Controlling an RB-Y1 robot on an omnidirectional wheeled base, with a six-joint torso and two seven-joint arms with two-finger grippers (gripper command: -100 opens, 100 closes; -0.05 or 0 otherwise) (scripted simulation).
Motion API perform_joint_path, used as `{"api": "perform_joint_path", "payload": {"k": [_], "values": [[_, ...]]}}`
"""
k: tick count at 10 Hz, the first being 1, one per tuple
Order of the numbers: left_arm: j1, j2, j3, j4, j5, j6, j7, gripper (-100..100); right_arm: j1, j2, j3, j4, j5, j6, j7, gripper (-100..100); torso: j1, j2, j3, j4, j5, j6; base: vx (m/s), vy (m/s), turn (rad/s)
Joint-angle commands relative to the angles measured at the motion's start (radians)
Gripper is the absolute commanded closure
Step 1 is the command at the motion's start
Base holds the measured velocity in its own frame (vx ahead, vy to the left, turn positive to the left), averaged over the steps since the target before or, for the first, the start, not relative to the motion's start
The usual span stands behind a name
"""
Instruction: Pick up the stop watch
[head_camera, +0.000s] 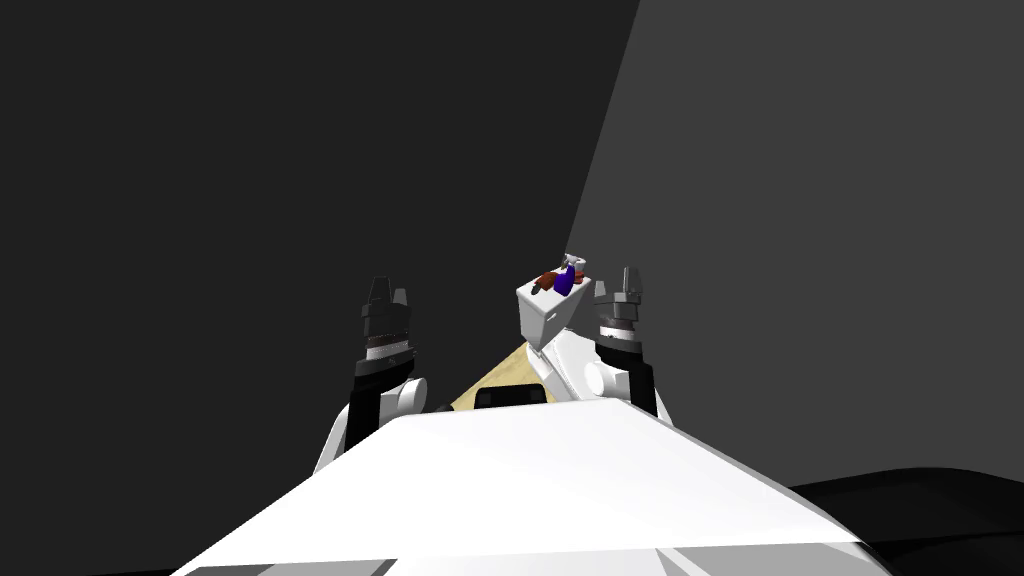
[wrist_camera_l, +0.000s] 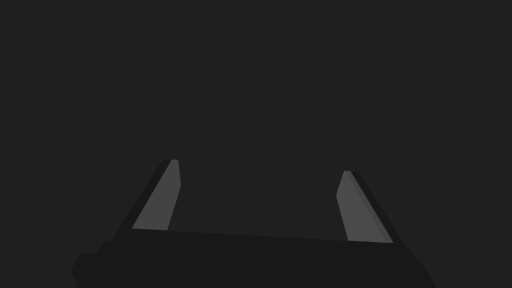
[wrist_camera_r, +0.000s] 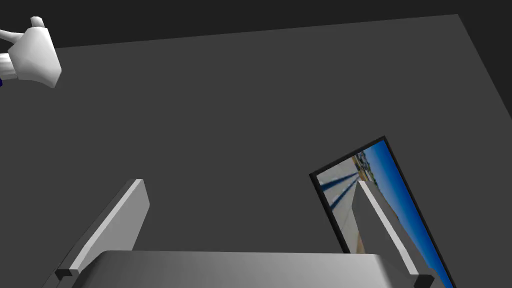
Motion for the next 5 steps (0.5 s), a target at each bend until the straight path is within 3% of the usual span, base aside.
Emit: {"api": "perform_joint_path", "payload": {"k": [1,5], "values": [[0.000,0.000,0.000,0.000,0.000,0.000,0.000,0,-0.006,-0.030,0.004,0.003,0.000,0.009,0.008,-100,0.000,0.000,0.000,0.000,0.000,0.000,-0.002,-0.001,0.024],[0.000,0.000,0.000,0.000,0.000,0.000,0.000,0,-0.037,-0.128,0.026,0.020,0.001,0.058,0.051,-100,-0.001,0.000,0.000,0.000,0.000,0.000,-0.005,-0.008,0.049]]}}
